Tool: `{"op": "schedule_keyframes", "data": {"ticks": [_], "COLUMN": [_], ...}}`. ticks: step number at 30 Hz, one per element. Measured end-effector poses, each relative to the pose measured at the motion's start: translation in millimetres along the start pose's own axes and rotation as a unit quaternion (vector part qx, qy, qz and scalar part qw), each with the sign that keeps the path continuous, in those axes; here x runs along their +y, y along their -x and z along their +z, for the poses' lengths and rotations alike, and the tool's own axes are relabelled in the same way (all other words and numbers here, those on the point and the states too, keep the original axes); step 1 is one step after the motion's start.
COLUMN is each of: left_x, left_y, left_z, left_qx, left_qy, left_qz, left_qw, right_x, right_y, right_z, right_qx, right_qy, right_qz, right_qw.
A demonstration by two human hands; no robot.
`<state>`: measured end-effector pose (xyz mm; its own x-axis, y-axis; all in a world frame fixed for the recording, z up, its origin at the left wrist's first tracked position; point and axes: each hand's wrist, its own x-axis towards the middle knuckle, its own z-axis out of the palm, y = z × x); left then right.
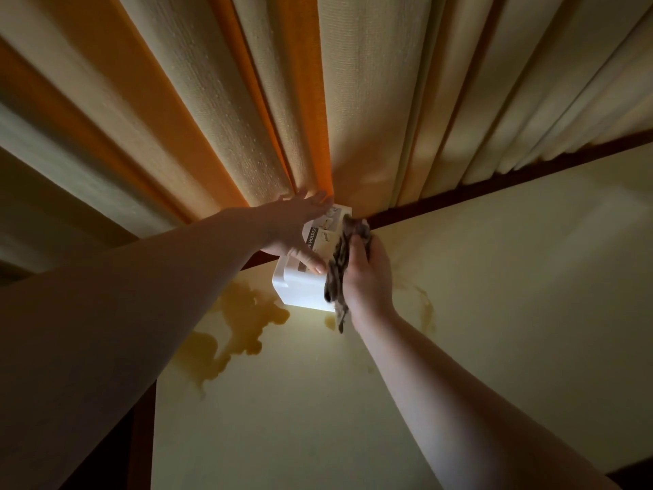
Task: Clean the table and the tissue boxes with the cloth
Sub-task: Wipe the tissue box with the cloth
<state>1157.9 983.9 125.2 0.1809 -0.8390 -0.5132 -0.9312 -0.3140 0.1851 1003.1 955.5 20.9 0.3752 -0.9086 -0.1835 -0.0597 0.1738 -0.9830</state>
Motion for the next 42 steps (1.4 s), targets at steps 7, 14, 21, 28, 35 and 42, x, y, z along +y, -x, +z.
{"op": "schedule_keyframes", "data": {"ticks": [7,14,21,28,35,42], "left_x": [-6,-6,1,-7,-12,7], "left_y": [-5,-4,0,-8,-12,2], "left_z": [4,3,2,5,6,-2], "left_qx": [0.006,0.009,0.007,0.007,0.005,-0.006], "left_qy": [0.010,0.019,0.024,0.012,0.017,0.023], "left_qz": [0.002,0.004,-0.013,-0.015,-0.005,-0.026], "left_qw": [1.000,1.000,1.000,1.000,1.000,0.999], "right_x": [30,3,39,42,8,47], "right_y": [1,-10,-47,26,-61,-29], "right_z": [3,4,-5,-19,-5,-18], "right_qx": [-0.004,-0.006,-0.067,-0.093,-0.056,-0.124], "right_qy": [0.059,-0.001,0.074,0.029,0.011,0.047], "right_qz": [0.057,0.014,0.083,0.074,0.069,0.108], "right_qw": [0.997,1.000,0.992,0.992,0.996,0.985]}}
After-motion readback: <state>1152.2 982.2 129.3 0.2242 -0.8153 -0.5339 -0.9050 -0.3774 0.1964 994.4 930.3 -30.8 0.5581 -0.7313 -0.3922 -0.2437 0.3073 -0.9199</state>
